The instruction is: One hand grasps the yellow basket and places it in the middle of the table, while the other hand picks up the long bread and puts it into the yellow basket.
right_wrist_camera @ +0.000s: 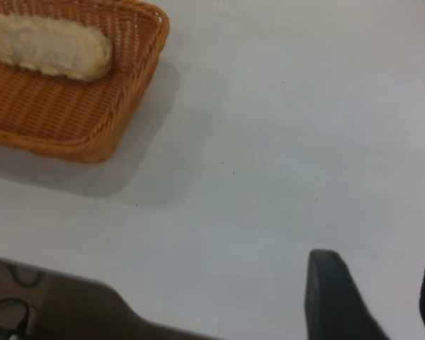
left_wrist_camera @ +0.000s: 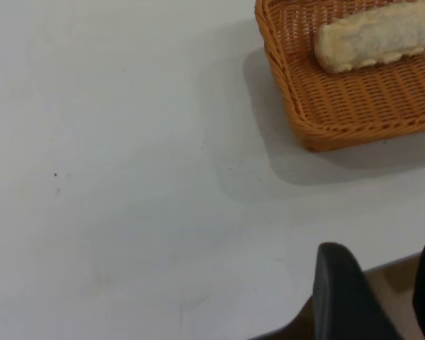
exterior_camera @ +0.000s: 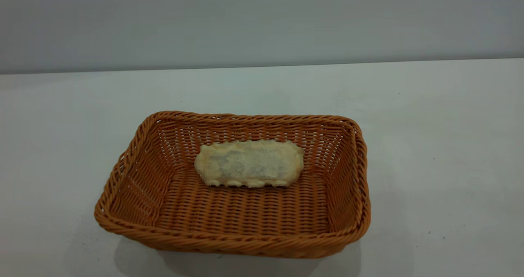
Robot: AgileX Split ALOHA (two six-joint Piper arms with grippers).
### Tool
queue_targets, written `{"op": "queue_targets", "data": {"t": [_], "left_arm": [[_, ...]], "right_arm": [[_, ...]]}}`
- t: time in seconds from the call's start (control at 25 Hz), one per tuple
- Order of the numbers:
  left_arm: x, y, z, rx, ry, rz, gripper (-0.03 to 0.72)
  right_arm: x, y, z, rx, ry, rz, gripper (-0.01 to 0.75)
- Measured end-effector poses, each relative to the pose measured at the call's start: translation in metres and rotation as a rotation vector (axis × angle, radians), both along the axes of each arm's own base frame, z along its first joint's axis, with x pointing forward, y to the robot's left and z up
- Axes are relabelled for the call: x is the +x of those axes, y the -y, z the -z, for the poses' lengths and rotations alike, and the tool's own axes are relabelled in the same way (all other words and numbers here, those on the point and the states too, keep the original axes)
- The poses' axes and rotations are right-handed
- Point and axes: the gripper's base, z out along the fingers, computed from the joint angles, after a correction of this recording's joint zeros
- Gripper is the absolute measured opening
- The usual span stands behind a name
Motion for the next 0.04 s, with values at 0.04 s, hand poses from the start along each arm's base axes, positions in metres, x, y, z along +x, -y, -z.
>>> {"op": "queue_targets", "data": {"t": [0.04], "left_arm": [[0.0,0.0,0.0,0.0,0.0,0.0,0.3]], "right_arm": [[0.0,0.0,0.0,0.0,0.0,0.0,0.339]]}}
